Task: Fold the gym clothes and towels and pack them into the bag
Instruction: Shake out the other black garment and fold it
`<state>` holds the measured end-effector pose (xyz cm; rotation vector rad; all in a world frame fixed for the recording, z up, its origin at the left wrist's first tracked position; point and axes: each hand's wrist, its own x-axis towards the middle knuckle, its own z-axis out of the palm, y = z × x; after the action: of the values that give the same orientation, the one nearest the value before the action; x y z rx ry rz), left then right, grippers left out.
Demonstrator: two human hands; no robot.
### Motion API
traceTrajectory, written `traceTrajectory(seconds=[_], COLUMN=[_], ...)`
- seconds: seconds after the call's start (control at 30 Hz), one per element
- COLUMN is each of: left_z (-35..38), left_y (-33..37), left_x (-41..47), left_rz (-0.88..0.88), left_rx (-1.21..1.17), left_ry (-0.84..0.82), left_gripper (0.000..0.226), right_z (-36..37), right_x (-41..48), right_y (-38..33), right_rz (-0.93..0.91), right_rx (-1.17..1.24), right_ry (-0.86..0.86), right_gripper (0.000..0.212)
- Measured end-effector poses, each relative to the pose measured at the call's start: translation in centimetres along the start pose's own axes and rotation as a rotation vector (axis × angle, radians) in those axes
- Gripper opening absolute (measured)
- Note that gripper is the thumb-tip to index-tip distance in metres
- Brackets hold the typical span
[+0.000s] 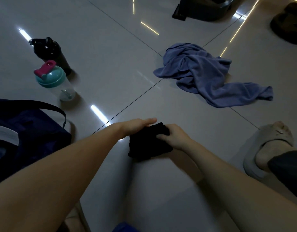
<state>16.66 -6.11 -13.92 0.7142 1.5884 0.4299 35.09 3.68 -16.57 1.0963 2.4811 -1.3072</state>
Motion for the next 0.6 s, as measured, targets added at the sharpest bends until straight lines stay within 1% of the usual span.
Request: traceTrajectory(seconds=[0.07,0.1,0.13,0.17,0.2,0.27,0.37,0.4,0.43,0.47,0.5,0.53,0.57,0.6], left_z=[-0.2,-0.3,-0.5,-0.7,-0.9,-1.2,-0.8,-0.4,0.2,0.9,1.7,2.5,3.3,4.2], left_y=[-0.4,-0.7,-1.0,-1.4,-1.8,-2.7,-4.1,-4.4,-4.7,-5.0,-5.2,-5.2,-5.1,-5.0], left_x=[0.0,0.2,0.4,0.7,1.0,1.5,1.8,1.7,1.6,1.6,1.5,1.5,1.5,1.8], left_rz=[0.047,0.069,0.082,0.096,0.115,0.156,0.145,0.135,0.159,0.246,0.373,0.509,0.624,0.692], left_rx=[0.065,0.119,0.180,0.250,0.321,0.410,0.408,0.435,0.493,0.562,0.628,0.683,0.730,0.792], left_ry=[0.028,0.047,0.071,0.113,0.174,0.311,0.421,0.471,0.558,0.681,0.794,0.870,0.890,0.853], left_gripper=[0.041,0.039,0.044,0.050,0.052,0.040,0.020,0.019,0.021,0.026,0.030,0.033,0.035,0.039], right_z=[0.2,0.3,0.5,0.6,0.7,0.9,1.2,1.3,1.4,1.5,1.5,1.5,1.4,1.3], right_x=[0.7,1.1,1.6,2.0,2.4,2.9,3.5,3.6,3.7,3.8,3.9,4.0,4.1,4.1], right_y=[0.4,0.5,0.7,0.8,0.9,1.0,1.2,1.2,1.2,1.1,1.0,0.9,0.9,0.8], right_rz=[0.050,0.071,0.097,0.130,0.166,0.223,0.303,0.323,0.337,0.348,0.361,0.374,0.384,0.393], right_rx=[0.049,0.062,0.061,0.051,0.041,0.027,-0.021,-0.044,-0.060,-0.068,-0.072,-0.076,-0.078,-0.073], right_ry=[0.014,0.023,0.038,0.049,0.058,0.085,0.131,0.143,0.150,0.150,0.149,0.148,0.143,0.134], right_gripper=[0.014,0.007,0.008,0.013,0.019,0.030,0.040,0.044,0.046,0.047,0.047,0.046,0.044,0.043])
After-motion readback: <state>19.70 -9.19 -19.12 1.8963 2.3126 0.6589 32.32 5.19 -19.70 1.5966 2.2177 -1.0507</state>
